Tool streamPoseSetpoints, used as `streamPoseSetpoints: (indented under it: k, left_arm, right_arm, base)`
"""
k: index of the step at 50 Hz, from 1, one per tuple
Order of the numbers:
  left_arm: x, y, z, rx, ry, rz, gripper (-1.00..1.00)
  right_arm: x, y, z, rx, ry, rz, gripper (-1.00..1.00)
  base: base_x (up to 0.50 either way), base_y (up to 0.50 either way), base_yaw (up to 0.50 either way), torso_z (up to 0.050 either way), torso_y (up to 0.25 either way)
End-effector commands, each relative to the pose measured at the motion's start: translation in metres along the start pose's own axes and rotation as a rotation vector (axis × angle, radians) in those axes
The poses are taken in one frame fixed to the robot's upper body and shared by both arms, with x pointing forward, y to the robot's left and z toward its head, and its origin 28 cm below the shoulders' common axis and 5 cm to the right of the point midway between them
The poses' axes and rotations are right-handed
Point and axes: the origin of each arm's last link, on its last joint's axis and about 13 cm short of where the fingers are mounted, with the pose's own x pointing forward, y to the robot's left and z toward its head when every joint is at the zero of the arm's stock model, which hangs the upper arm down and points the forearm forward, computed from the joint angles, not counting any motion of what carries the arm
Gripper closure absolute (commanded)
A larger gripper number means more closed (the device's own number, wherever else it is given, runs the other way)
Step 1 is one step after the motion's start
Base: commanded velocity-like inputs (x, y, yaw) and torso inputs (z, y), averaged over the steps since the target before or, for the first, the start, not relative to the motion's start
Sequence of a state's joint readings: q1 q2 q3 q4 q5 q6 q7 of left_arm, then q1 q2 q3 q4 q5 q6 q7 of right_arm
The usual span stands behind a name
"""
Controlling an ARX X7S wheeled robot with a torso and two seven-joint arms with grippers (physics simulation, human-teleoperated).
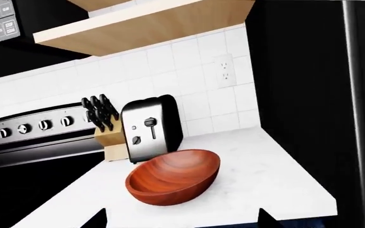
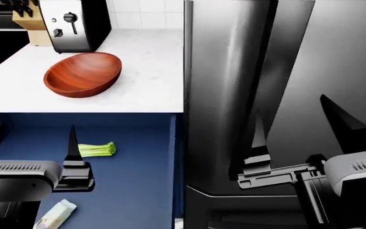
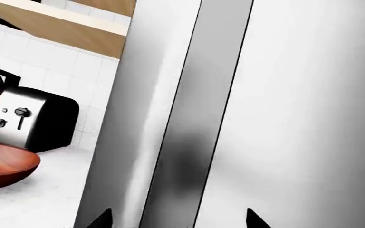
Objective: Place the bar in the bowl and close the drawer.
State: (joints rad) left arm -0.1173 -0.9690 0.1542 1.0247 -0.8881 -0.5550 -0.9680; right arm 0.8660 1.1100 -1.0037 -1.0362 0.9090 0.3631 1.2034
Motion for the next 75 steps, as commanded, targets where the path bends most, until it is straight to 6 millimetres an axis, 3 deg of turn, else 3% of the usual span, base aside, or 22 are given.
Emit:
streamPoseSetpoints:
  k: [1,75]
  left_arm:
    - [0.0002,0.0,-0.0002,0.005,-0.001,0.004,-1.0]
    - [0.0047,0.0061,0.006,0.039,-0.016,0.012,-1.0]
  right_arm:
    - [-0.0004,-0.0001,-0.0001,0.003,-0.002,0.002,-1.0]
    - [0.0075,-0.0013,0.0069,-0.013,-0.015,0.022,-1.0]
  base:
    - [0.0,0.36,0.0,0.05,0.0]
    - [0.0,0.36,0.0,0.05,0.0]
